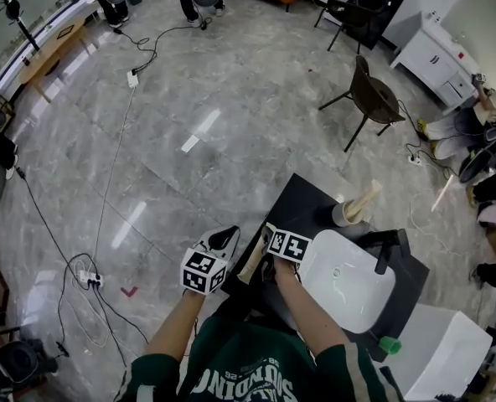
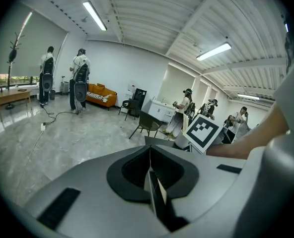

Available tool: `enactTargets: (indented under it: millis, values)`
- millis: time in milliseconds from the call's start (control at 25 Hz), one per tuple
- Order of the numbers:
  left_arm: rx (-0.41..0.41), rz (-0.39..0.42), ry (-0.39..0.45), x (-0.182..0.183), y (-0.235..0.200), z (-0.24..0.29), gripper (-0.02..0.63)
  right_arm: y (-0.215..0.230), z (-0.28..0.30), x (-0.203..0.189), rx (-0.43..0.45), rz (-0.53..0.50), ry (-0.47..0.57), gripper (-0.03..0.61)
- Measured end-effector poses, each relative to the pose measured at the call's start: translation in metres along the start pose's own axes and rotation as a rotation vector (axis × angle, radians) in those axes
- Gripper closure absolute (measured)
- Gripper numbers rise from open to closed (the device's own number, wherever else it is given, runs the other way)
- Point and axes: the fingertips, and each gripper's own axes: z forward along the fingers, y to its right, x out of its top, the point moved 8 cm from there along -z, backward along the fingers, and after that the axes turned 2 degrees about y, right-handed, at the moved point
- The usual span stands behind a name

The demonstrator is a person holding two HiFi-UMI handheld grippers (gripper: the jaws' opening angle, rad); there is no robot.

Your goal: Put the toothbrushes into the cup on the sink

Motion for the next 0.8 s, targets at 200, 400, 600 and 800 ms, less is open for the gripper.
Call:
enactTargets:
  millis: [200, 400, 600, 800]
  values:
    - [0.016, -0.014, 0.005, 0.001, -0.008, -0.004, 0.601, -0.005, 0.011, -0.003, -0.019, 0.007, -0.045, 0.362]
    - [0.031, -0.031, 0.004, 0.0, -0.015, -0.008, 0.601, -0.002, 0.017, -0.005, -0.039, 0.039, -0.081, 0.362]
    - [0.038, -0.033, -0.003, -0.001, -0.018, -0.01, 0.601, 0.001, 0.023, -0.004, -0.073, 0.017, -0.135, 0.373]
    - [0.04, -0.036, -0.003, -0.002, -0.02, -0.011, 0.601, 0.004, 0.024, -0.002, -0.043, -0.025, -0.174, 0.403]
